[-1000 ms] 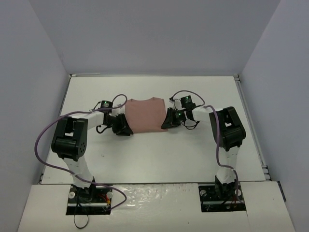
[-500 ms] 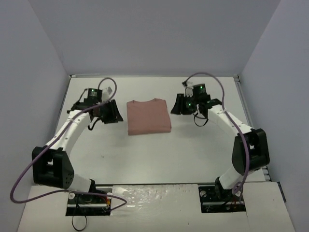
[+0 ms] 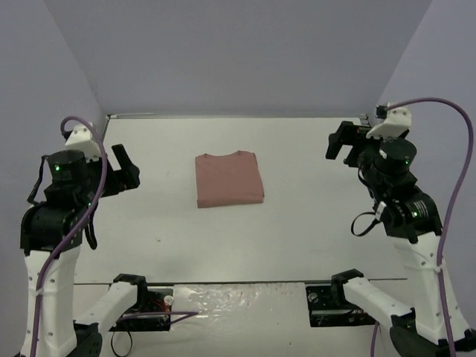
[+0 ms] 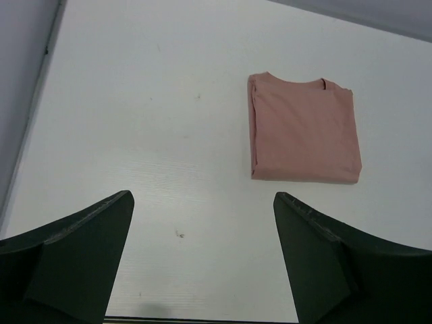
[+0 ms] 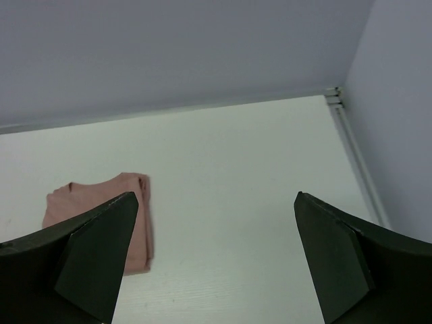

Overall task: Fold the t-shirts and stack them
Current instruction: Smooth out wrinkles on the folded tshirt

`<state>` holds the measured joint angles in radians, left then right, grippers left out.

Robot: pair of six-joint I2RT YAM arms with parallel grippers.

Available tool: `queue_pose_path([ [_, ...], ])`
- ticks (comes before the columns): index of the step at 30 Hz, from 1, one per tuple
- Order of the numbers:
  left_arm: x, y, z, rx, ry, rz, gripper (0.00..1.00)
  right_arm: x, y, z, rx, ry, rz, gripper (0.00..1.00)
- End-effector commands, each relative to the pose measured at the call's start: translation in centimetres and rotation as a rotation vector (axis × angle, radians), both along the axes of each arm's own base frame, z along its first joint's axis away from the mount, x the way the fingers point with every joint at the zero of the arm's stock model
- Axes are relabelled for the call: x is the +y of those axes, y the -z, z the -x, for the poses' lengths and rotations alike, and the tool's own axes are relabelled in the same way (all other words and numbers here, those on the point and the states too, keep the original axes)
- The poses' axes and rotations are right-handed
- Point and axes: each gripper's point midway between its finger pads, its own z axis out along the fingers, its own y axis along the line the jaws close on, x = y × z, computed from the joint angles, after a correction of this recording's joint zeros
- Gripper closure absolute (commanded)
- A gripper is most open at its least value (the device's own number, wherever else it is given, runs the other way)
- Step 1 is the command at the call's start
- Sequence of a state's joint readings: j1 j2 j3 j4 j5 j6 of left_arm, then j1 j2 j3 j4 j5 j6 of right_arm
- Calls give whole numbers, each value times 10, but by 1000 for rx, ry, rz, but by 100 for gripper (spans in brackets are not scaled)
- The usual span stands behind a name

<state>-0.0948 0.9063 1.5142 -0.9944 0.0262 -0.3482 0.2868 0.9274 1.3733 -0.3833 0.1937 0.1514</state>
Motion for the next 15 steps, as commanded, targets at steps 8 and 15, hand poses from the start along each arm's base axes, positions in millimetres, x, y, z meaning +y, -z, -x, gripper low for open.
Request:
queue_pose_path([
  [8,49,19,63,-34,-209,-124,11,-54,-6,59,-99,220,46,0],
  [15,54,43,68,4,-247,-124,3,-52,-13,72,-135,191,51,0],
])
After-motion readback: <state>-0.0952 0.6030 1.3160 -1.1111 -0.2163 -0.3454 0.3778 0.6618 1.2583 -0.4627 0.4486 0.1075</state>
